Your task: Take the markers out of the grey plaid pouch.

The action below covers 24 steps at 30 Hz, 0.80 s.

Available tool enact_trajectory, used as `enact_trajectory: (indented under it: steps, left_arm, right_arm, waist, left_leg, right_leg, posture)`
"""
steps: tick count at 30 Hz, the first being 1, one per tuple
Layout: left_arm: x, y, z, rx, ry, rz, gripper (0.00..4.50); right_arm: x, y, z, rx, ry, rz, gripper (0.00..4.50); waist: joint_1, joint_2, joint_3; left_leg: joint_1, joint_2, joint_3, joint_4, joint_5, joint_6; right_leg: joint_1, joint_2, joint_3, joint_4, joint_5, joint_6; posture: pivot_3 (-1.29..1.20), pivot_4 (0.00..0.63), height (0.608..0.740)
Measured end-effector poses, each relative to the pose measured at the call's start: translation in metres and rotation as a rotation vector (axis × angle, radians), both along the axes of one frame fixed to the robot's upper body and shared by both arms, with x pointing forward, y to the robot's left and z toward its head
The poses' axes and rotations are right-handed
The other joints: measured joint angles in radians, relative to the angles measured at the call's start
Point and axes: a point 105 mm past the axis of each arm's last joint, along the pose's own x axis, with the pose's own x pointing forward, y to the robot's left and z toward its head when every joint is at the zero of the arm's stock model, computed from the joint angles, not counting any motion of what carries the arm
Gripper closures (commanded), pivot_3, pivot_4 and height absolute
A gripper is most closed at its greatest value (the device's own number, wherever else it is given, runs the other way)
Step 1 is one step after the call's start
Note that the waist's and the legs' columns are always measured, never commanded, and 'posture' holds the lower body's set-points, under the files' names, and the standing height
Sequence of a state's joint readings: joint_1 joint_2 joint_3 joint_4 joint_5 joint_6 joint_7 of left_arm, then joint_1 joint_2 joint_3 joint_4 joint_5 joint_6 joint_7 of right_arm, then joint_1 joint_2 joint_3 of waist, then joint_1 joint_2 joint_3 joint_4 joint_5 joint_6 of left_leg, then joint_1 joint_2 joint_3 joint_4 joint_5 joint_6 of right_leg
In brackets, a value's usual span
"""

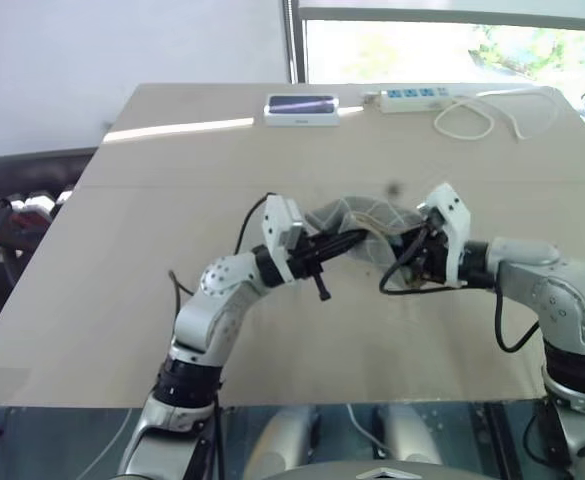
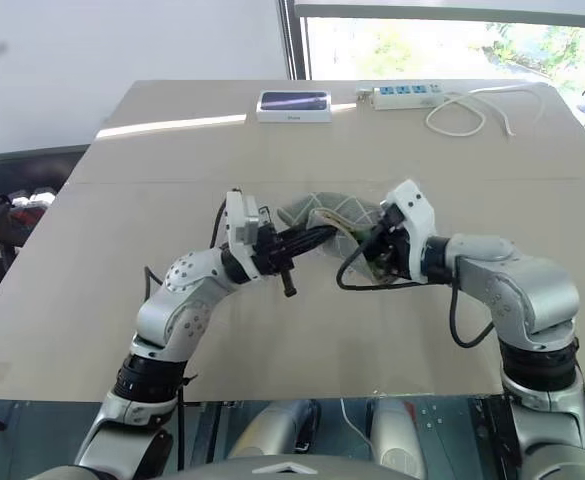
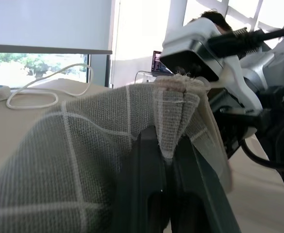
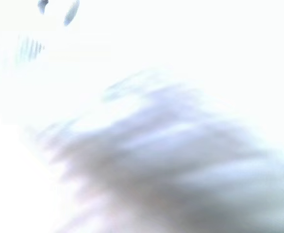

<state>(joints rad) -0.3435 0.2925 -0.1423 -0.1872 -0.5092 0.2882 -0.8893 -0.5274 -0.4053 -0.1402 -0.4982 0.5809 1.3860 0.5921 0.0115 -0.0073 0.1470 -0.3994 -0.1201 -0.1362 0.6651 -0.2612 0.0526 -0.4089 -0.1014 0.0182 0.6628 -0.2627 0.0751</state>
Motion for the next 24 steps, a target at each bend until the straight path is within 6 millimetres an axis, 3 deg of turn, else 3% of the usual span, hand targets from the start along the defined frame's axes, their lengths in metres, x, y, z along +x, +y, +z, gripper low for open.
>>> enact_trajectory:
  steps: [8, 16, 23, 24]
  left_arm:
    - [0.000, 0.002, 0.004, 0.010, -0.018, 0.013, 4.50]
    - [0.004, 0.003, 0.004, 0.012, -0.022, 0.037, 4.50]
    - [0.003, -0.003, -0.006, 0.037, -0.003, 0.027, 4.50]
    - [0.000, -0.005, -0.014, 0.055, 0.016, 0.008, 4.50]
  right_arm:
    - [0.006, 0.009, 0.007, 0.206, 0.166, -0.069, 4.11]
    - [0.007, 0.014, 0.000, 0.339, 0.287, -0.073, 4.11]
    - [-0.002, 0.003, -0.004, 0.291, 0.321, -0.059, 4.11]
    - [-0.014, -0.007, -0.003, 0.120, 0.253, -0.028, 4.11]
  waist:
    - [-0.004, 0.000, 0.000]
    - [-0.022, 0.001, 0.000]
    - [-0.027, 0.001, 0.000]
    - [-0.024, 0.002, 0.000]
  left_leg:
    - [0.000, 0.000, 0.000, 0.000, 0.000, 0.000]
    - [0.000, 0.000, 0.000, 0.000, 0.000, 0.000]
    - [0.000, 0.000, 0.001, -0.001, 0.000, 0.000]
    - [0.000, 0.000, 0.001, -0.001, 0.000, 0.000]
  right_leg:
    - [-0.001, 0.000, 0.000, 0.001, 0.000, 0.000]
    - [-0.001, 0.000, 0.001, 0.001, 0.000, 0.000]
    - [-0.001, 0.000, 0.001, 0.001, 0.000, 0.000]
    - [-0.001, 0.000, 0.001, 0.001, 0.000, 0.000]
  posture:
    - [0.00, 0.150, 0.738]
    - [0.00, 0.150, 0.738]
    - [0.00, 0.150, 0.738]
    - [0.00, 0.150, 0.738]
